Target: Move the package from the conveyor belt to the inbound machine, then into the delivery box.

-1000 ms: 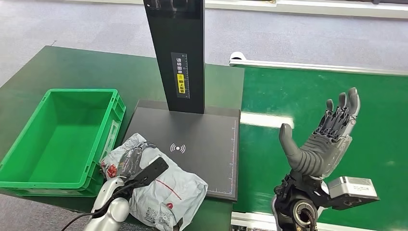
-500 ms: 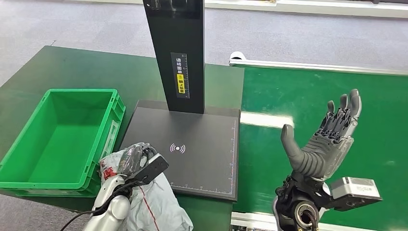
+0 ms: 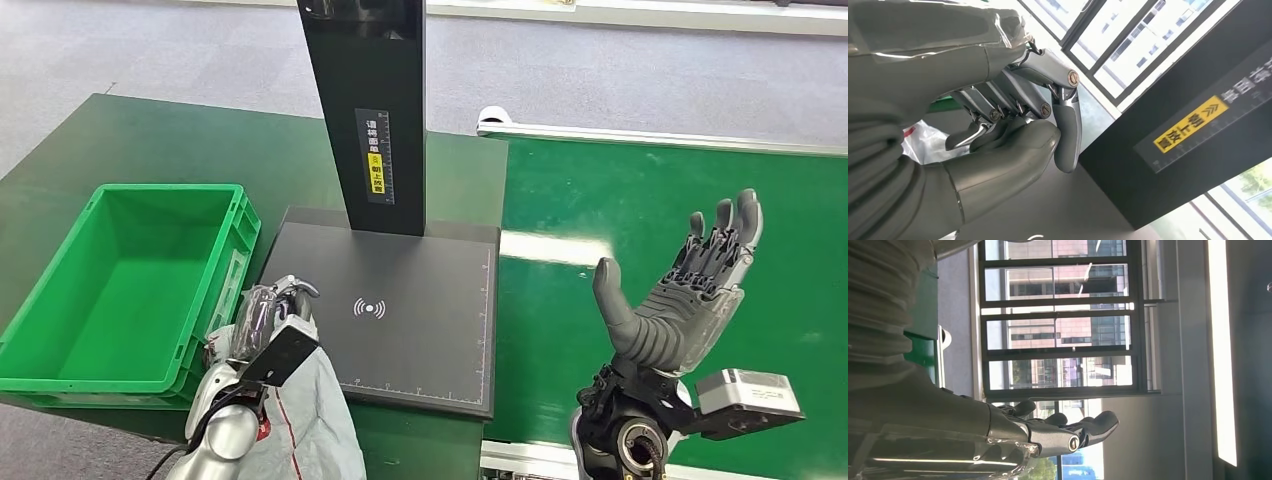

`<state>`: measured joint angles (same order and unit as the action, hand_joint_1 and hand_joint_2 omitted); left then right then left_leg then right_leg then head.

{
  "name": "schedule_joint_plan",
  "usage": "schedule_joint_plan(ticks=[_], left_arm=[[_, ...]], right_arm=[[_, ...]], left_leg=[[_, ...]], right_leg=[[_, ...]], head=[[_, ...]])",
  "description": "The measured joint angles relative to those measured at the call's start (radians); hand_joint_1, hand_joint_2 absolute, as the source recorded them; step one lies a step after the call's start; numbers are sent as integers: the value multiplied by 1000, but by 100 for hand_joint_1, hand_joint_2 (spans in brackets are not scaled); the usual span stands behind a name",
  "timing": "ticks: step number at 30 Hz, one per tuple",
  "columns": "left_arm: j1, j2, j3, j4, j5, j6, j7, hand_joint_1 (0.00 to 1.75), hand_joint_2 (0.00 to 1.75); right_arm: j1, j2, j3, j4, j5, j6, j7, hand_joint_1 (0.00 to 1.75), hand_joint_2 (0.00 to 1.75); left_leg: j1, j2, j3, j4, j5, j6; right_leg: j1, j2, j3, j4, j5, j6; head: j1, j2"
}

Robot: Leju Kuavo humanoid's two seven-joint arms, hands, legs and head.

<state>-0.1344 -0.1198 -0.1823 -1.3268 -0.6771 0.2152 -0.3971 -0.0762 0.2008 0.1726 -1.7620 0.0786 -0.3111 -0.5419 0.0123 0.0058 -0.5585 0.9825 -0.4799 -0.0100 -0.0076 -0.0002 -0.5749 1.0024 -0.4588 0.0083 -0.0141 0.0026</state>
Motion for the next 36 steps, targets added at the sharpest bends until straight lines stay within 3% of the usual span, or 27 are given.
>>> schedule_joint_plan(ticks=[5,12,16,18,20,23,36], left_arm=[[13,0,-1,-52,84,31,-71,175,175],[41,0,-9,-281,302,52,-157,174,175],[47,3,-9,-360,337,46,-146,1,175],[46,15,-9,-366,327,-67,-76,0,175],[46,36,-10,-354,297,-244,-7,0,175],[48,62,-10,-307,239,-417,35,0,175],[47,99,-6,-231,209,-458,44,0,175]], right_arm=[[-1,0,-2,0,-5,0,-4,0,175],[-14,0,-4,2,-18,-5,-9,0,175],[-13,0,-5,4,-24,-14,-23,0,175],[-12,-1,-5,5,-29,-18,-30,0,175],[-11,-3,-5,8,-35,-14,-36,0,175],[-11,-6,-7,12,-37,-2,-36,0,175],[-12,-8,-15,20,-37,1,-35,0,175]], left_leg=[[0,0,0,0,0,0],[0,0,-1,0,0,0],[0,0,-1,0,0,0],[0,0,-1,0,0,0],[0,0,0,0,0,0],[0,1,0,0,0,0],[0,0,-2,0,0,0]], right_leg=[[0,0,0,0,0,0],[0,0,0,0,0,0],[0,0,-1,0,0,0],[0,0,-1,0,0,0],[0,0,-1,0,0,0],[0,0,-1,0,0,0],[0,0,-2,0,0,0]], head=[[0,0],[0,0],[0,0],[0,0],[0,0],[0,0],[0,0]])
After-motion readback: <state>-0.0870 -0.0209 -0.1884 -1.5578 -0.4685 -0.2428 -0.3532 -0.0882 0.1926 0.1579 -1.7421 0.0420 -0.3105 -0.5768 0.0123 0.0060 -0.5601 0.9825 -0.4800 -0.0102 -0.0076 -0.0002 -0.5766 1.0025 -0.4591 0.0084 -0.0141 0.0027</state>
